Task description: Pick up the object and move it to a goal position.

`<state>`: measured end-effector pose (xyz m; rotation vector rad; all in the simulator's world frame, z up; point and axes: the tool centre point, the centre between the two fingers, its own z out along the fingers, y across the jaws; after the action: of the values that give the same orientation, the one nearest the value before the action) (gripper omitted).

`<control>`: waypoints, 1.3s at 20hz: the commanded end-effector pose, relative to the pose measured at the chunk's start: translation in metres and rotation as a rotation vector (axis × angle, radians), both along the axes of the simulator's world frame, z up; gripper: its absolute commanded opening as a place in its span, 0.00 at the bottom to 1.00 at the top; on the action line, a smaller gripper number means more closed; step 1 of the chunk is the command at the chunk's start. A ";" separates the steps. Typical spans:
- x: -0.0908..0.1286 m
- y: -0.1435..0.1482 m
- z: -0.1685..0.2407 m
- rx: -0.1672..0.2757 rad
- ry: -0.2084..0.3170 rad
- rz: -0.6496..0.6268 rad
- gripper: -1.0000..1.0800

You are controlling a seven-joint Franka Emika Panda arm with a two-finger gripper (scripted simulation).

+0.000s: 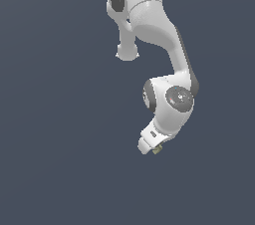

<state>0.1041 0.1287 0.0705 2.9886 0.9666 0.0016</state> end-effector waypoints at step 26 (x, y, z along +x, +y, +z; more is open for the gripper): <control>-0.001 0.000 -0.038 0.000 0.001 0.003 0.00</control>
<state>0.1039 0.1292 0.0321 2.9875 0.9714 -0.0005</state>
